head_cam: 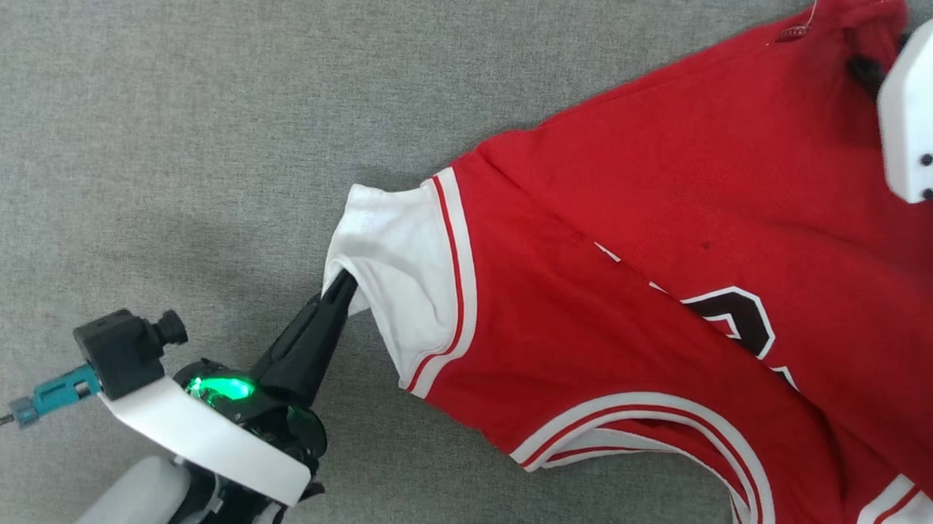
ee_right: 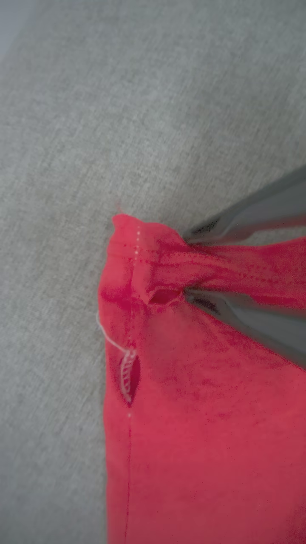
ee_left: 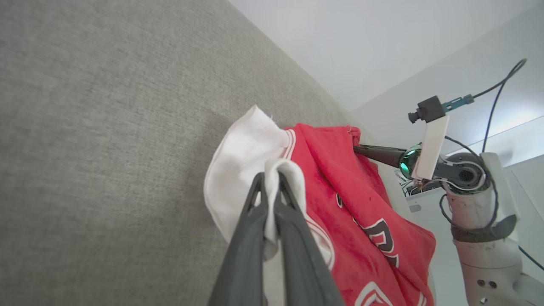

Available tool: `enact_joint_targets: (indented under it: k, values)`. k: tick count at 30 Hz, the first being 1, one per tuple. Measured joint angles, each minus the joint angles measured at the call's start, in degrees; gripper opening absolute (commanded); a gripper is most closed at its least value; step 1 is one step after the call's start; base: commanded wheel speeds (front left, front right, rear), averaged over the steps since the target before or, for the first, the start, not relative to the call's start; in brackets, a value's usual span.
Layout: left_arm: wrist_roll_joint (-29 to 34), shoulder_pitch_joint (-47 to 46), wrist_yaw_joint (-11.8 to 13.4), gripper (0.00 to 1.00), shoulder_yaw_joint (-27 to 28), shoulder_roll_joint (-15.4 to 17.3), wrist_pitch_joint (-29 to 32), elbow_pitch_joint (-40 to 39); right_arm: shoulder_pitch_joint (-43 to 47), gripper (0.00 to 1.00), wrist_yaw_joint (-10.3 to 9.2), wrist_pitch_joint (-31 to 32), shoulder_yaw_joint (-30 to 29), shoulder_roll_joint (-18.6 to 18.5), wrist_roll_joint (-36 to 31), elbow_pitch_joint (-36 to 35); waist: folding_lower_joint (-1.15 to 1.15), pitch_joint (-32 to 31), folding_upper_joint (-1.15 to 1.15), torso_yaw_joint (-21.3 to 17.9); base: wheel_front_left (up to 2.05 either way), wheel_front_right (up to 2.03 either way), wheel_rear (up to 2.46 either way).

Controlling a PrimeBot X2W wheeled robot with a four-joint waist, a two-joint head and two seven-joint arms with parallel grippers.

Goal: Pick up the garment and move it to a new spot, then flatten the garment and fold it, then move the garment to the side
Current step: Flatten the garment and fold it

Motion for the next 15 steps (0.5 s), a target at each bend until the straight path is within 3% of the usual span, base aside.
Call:
enact_joint_targets:
  k: [5, 10, 15]
  values:
    - [-0.7, -4.2, 0.0, 0.0, -2.2, 2.5, 0.0, 1.9, -2.3, 0.0, 0.02, -4.5, -0.1, 1.3, 0.0, 3.4, 0.0, -1.3, 0.0, -1.2, 0.0, 0.0, 0.0]
    - [-2.4, -13.6, 0.0, 0.0, -2.8, 5.4, 0.0, 5.1, -7.2, 0.0, 0.01, -10.8, -6.0, 2.5, -2.1, 5.9, 0.0, -2.3, 0.0, -3.7, 0.0, 0.0, 0.0]
    - [-5.8, -26.0, 0.0, 0.0, -3.1, 9.5, 2.5, 9.4, -14.6, 0.0, 0.01, -16.2, -12.5, 7.1, -3.6, 9.8, 0.0, -2.0, 0.0, -7.5, 0.0, 0.0, 0.0]
